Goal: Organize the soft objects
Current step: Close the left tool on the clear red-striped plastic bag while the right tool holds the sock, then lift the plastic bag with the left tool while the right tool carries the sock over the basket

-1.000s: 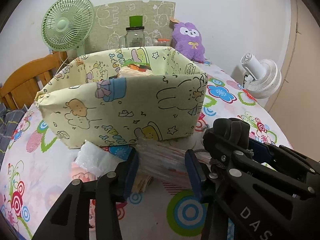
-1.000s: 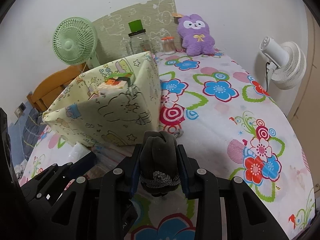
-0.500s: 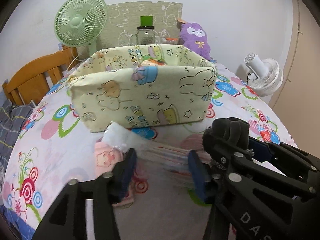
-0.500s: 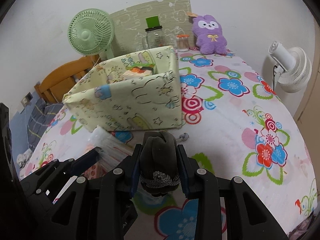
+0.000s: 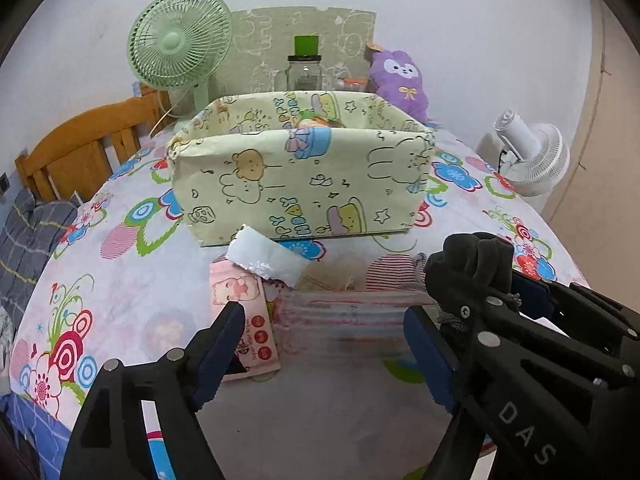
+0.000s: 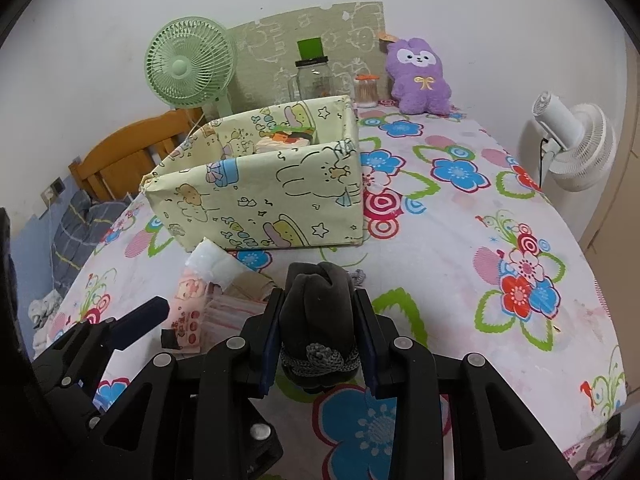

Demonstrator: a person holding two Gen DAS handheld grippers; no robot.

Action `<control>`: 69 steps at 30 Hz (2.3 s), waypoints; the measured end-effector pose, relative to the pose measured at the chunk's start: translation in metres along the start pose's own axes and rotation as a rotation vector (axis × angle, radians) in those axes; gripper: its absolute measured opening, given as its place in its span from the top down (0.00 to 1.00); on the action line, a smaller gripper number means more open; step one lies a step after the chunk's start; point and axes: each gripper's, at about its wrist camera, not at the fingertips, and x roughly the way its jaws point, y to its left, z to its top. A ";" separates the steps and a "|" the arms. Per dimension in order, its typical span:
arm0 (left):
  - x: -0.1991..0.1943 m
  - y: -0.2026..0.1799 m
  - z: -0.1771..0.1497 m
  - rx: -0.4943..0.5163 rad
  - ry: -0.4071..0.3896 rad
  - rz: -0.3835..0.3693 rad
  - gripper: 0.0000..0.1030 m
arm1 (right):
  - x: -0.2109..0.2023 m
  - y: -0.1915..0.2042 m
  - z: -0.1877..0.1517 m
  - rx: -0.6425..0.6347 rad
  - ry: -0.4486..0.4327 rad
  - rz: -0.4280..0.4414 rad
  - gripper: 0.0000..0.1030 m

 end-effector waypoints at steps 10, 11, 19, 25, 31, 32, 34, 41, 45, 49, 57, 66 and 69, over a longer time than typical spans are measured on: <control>0.000 -0.008 -0.007 0.104 -0.001 0.015 0.16 | -0.004 -0.010 -0.004 0.033 0.000 -0.046 0.64; 0.001 -0.009 -0.007 0.110 0.004 0.012 0.16 | -0.003 -0.011 -0.004 0.036 0.002 -0.047 0.64; 0.015 -0.010 -0.012 0.109 0.058 0.007 0.16 | 0.008 -0.011 -0.003 0.034 0.024 -0.042 0.64; 0.025 -0.013 -0.006 0.119 0.058 0.030 0.15 | 0.013 -0.017 -0.001 0.051 0.030 -0.049 0.64; 0.029 -0.021 0.008 0.122 0.034 0.027 0.12 | 0.012 -0.030 0.007 0.069 0.018 -0.074 0.64; 0.031 -0.024 0.010 0.130 0.032 0.027 0.12 | 0.013 -0.032 0.008 0.072 0.016 -0.077 0.64; 0.035 -0.029 0.011 0.144 0.035 0.024 0.12 | 0.014 -0.035 0.010 0.077 0.017 -0.078 0.64; 0.046 -0.038 0.008 0.184 0.071 -0.004 0.24 | 0.024 -0.045 0.008 0.107 0.040 -0.066 0.64; 0.049 -0.041 0.007 0.191 0.096 -0.032 0.52 | 0.028 -0.046 0.006 0.115 0.051 -0.062 0.64; 0.048 -0.039 0.007 0.175 0.113 -0.075 0.66 | 0.029 -0.045 0.006 0.115 0.054 -0.060 0.64; 0.035 -0.030 0.009 0.124 0.087 -0.081 0.81 | 0.023 -0.032 0.005 0.089 0.051 -0.051 0.64; 0.005 -0.016 0.025 0.082 0.017 -0.075 0.81 | -0.003 -0.010 0.017 0.053 -0.007 -0.041 0.64; -0.006 -0.013 0.030 0.072 -0.008 -0.069 0.81 | -0.013 -0.003 0.022 0.045 -0.028 -0.037 0.64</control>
